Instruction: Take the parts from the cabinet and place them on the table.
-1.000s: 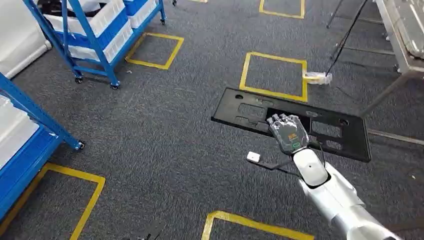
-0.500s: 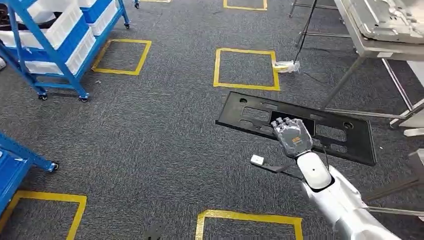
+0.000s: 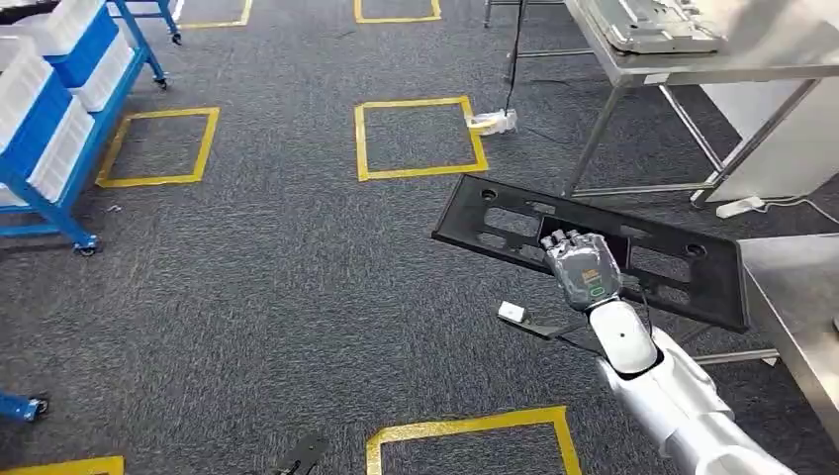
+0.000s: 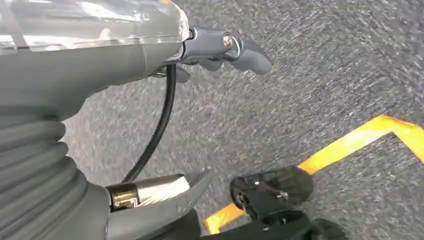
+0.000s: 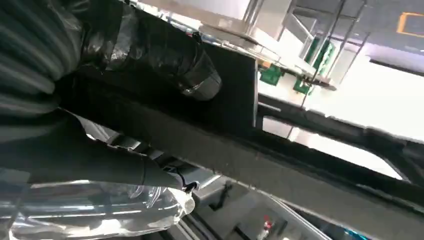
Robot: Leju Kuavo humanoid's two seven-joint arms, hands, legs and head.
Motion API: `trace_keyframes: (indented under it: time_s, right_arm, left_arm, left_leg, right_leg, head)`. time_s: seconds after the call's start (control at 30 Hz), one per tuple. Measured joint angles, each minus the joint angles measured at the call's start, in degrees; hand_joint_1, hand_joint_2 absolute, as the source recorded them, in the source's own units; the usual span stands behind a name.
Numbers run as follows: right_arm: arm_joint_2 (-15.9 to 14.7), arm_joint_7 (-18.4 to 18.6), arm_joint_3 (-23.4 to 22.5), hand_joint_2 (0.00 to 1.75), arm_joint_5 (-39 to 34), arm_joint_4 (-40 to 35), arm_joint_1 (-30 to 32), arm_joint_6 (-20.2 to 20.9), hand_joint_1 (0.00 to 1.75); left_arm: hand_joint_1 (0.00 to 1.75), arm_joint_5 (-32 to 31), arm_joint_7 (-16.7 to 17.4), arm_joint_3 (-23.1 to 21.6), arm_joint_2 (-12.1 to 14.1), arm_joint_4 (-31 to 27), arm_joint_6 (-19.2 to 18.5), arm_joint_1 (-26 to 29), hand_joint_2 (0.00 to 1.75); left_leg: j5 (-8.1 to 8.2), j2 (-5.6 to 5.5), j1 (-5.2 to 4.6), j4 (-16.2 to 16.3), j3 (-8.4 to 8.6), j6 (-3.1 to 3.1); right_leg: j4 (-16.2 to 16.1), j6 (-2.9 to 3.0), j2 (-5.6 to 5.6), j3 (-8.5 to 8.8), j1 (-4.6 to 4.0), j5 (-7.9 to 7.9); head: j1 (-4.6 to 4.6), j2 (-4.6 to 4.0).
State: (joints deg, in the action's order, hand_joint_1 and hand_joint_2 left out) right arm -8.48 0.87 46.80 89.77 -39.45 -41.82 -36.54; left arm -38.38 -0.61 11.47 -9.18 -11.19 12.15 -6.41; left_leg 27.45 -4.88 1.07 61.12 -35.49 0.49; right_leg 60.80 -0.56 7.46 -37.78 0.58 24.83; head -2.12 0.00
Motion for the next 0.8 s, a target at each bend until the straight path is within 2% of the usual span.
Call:
trace_keyframes:
  time_s: [0.07, 0.1, 0.13, 0.17, 0.2, 0.23, 0.27, 0.3, 0.33, 0.37, 0.4, 0.43, 0.47, 0.5, 0.57, 0.6, 0.63, 0.67, 0.7, 0.73, 0.77, 0.8]
  right_arm:
    - [-0.22, 0.13, 0.00, 1.75, 0.00, 0.09, 0.28, 0.02, 1.75]
    - [-0.42, 0.26, 0.07, 1.75, 0.00, 0.09, 0.40, 0.00, 1.75]
    - [-0.61, 0.46, 0.13, 1.75, 0.00, 0.09, 0.32, -0.09, 1.75]
    - [-0.70, 0.63, 0.13, 1.75, 0.00, 0.09, 0.11, -0.09, 1.75]
    - [-0.72, 0.74, 0.13, 1.75, 0.00, 0.11, -0.02, -0.11, 1.75]
    - [-0.72, 0.92, 0.15, 1.75, 0.00, 0.11, 0.09, -0.11, 1.75]
    - [-0.72, 0.96, 0.15, 1.75, 0.00, 0.13, 0.32, -0.13, 1.75]
    - [-0.90, 0.98, 0.15, 1.75, 0.00, 0.24, 0.62, -0.13, 1.75]
    - [-1.03, 1.01, 0.15, 1.75, 0.00, 0.31, 0.85, -0.13, 1.75]
    - [-1.11, 1.03, 0.17, 1.75, 0.00, 0.35, 0.90, -0.15, 1.75]
    - [-1.18, 1.03, 0.17, 1.75, 0.00, 0.33, 0.81, -0.17, 1.75]
    - [-1.18, 1.05, 0.17, 1.75, 0.00, 0.33, 0.65, -0.17, 1.75]
    - [-1.16, 1.07, 0.17, 1.75, -0.02, 0.33, 0.58, -0.20, 1.75]
    - [-1.18, 1.07, 0.17, 1.75, -0.02, 0.33, 0.54, -0.24, 1.75]
    - [-1.59, 1.07, 0.17, 1.75, -0.02, 0.42, 0.63, -0.24, 1.75]
    - [-1.77, 1.07, 0.17, 1.75, -0.02, 0.33, 0.68, -0.26, 1.75]
    - [-1.75, 1.09, 0.17, 1.75, -0.02, 0.31, 0.64, -0.37, 1.75]
    - [-1.75, 1.09, 0.17, 1.75, -0.02, 0.33, 0.37, -0.37, 1.75]
    - [-1.75, 1.11, 0.17, 1.75, -0.02, 0.33, 0.30, -0.37, 1.75]
    - [-1.73, 1.11, 0.17, 1.75, -0.02, 0.33, 0.35, -0.37, 1.75]
    - [-1.60, 1.09, 0.17, 1.75, -0.02, 0.35, 0.51, -0.37, 1.75]
    - [-1.60, 1.09, 0.18, 1.75, -0.02, 0.35, 0.70, -0.37, 1.75]
  left_arm:
    - [0.00, -0.04, 0.02, 0.09, 0.09, -0.07, 0.04, 0.02, 1.75]
    - [0.00, -0.11, 0.02, 0.11, -0.02, -0.09, 0.02, -0.09, 1.75]
    - [0.00, -0.22, 0.02, 0.15, 0.04, -0.11, 0.00, -0.27, 1.75]
    - [0.00, -0.39, 0.02, 0.15, 0.00, -0.11, -0.04, -0.27, 1.75]
    - [0.00, -0.50, 0.02, 0.15, -0.02, -0.11, -0.04, -0.12, 1.75]
    - [0.00, -0.50, 0.04, 0.17, -0.02, -0.11, -0.04, 0.09, 1.75]
    - [0.00, -0.52, 0.04, 0.20, 0.00, -0.11, -0.04, 0.24, 1.75]
    - [0.00, -0.52, 0.04, 0.22, 0.00, -0.11, -0.04, 0.27, 1.75]
    - [0.00, -0.52, 0.04, 0.22, -0.02, -0.11, -0.04, 0.24, 1.75]
    - [0.00, -0.52, 0.04, 0.22, -0.07, -0.11, -0.04, 0.21, 1.75]
    - [0.00, -0.52, 0.04, 0.22, -0.13, -0.11, -0.04, 0.20, 1.75]
    - [0.00, -0.52, 0.04, 0.24, -0.15, -0.11, -0.04, 0.20, 1.75]
    - [0.00, -0.54, 0.02, 0.24, -0.20, -0.11, -0.04, 0.11, 1.75]
    - [0.00, -0.52, 0.04, 0.24, -0.20, -0.11, -0.04, 0.05, 1.75]
    - [0.00, -0.57, 0.04, 0.24, -0.35, -0.11, -0.07, 0.01, 1.75]
    - [0.00, -0.57, 0.04, 0.24, -0.42, -0.26, -0.07, -0.03, 1.75]
    - [0.00, -0.57, 0.02, 0.24, -0.39, -0.26, -0.04, -0.14, 1.75]
    - [0.00, -0.57, 0.02, 0.24, -0.39, -0.26, -0.04, -0.19, 1.75]
    - [0.00, -0.57, 0.02, 0.24, -0.39, -0.26, -0.04, -0.15, 1.75]
    - [0.00, -0.57, 0.02, 0.24, -0.39, -0.26, -0.04, 0.02, 1.75]
    - [0.00, -0.57, 0.04, 0.24, -0.39, -0.26, -0.06, 0.26, 1.75]
    - [0.00, -0.57, 0.04, 0.24, -0.39, -0.26, -0.07, 0.41, 1.75]
  left_leg:
    - [-0.35, 1.45, -0.24, -0.46, 0.39, 0.99]
    - [-0.78, 2.24, 0.31, -1.39, 0.69, 1.56]
    - [-0.95, 2.86, 0.17, -1.96, 1.06, 1.95]
    - [-1.03, 3.51, 0.06, -2.10, 1.23, 2.07]
    - [-0.98, 4.23, -0.05, -2.13, 1.26, 2.11]
    - [-0.85, 5.09, -0.11, -2.12, 1.29, 2.13]
    - [-0.74, 5.87, -0.14, -2.11, 1.30, 2.12]
    - [-0.62, 6.59, -0.14, -2.10, 1.35, 2.11]
    - [-0.46, 7.22, -0.14, -2.10, 1.49, 2.06]
    - [-0.23, 7.92, -0.14, -2.10, 1.76, 1.97]
    - [0.01, 8.61, -0.14, -2.10, 2.13, 1.76]
    - [0.23, 9.17, -0.26, -2.23, 2.45, 1.46]
    - [0.45, 9.71, -0.65, -2.22, 2.54, 1.10]
    - [0.60, 10.15, -0.62, -2.37, 2.74, 0.81]
    - [0.89, 11.35, -0.54, -2.81, 3.56, 0.23]
    - [1.49, 11.43, -0.63, -2.67, 3.63, -0.29]
    - [2.44, 8.55, -0.40, -1.12, 3.63, -0.37]
    - [4.33, 6.70, -0.30, 2.29, 2.10, -0.26]
    - [6.72, 5.72, -0.31, 7.45, -0.55, -0.27]
    - [8.30, 5.38, -0.31, 11.46, -2.74, -0.31]
    - [9.11, 5.29, -0.33, 15.03, -4.89, -0.33]
    - [8.18, 5.25, -0.33, 15.66, -5.78, -0.27]
  right_leg:
    - [-0.82, -0.94, 1.66, -0.08, 0.24, -0.52]
    - [-0.65, -1.05, 1.54, -0.20, 0.41, -0.34]
    - [0.97, -1.23, -2.88, -0.80, -0.20, 0.80]
    - [4.21, -1.55, -5.16, -2.45, -0.23, 2.67]
    - [8.55, -1.85, -6.27, -4.62, -0.12, 4.53]
    - [12.68, -2.06, -6.78, -6.79, 0.02, 6.06]
    - [15.09, -2.23, -6.95, -8.23, 0.21, 6.41]
    - [14.87, -2.34, -7.12, -8.28, 0.31, 5.48]
    - [12.10, -2.33, -7.34, -6.99, 0.34, 3.50]
    - [7.13, -2.18, -7.80, -4.39, 0.30, 0.86]
    - [1.30, -1.86, -9.06, -1.26, 0.11, -1.61]
    - [-2.09, -1.41, -11.86, 0.42, -0.57, -1.21]
    - [-2.31, -0.75, -11.28, 0.57, -1.07, -1.56]
    - [-2.11, -0.33, -10.53, 0.53, -1.12, -1.38]
    - [-2.27, 0.18, -9.30, 0.62, -1.27, -1.23]
    - [-3.20, 0.81, -8.63, 1.61, -0.45, -1.59]
    - [-3.70, 1.07, -8.09, 2.15, -0.44, -1.57]
    - [-3.66, 1.52, -7.78, 2.33, -0.40, -1.54]
    - [-3.64, 1.73, -7.04, 2.36, -0.39, -1.40]
    - [-3.59, 1.86, -6.48, 2.38, -0.45, -1.31]
    - [-3.51, 1.92, -5.55, 2.37, -0.55, -1.26]
    - [-3.37, 1.90, -4.56, 2.38, -0.56, -1.19]
  head:
    - [0.07, 0.00]
    - [0.11, 0.00]
    - [-0.24, 0.00]
    - [-0.42, 0.00]
    - [-0.48, 0.00]
    - [-0.46, 0.00]
    - [-0.46, 0.00]
    - [-0.46, 0.00]
    - [-0.48, 0.00]
    - [-0.48, 0.00]
    - [-0.48, 0.00]
    - [-0.48, 0.00]
    - [-0.44, 0.00]
    - [-0.46, 0.00]
    - [-0.44, 0.00]
    - [-0.37, 0.00]
    - [-0.28, 0.00]
    - [-0.15, 0.00]
    - [-0.18, 0.00]
    - [-0.13, 0.00]
    - [-0.15, 0.00]
    - [-0.15, 0.00]
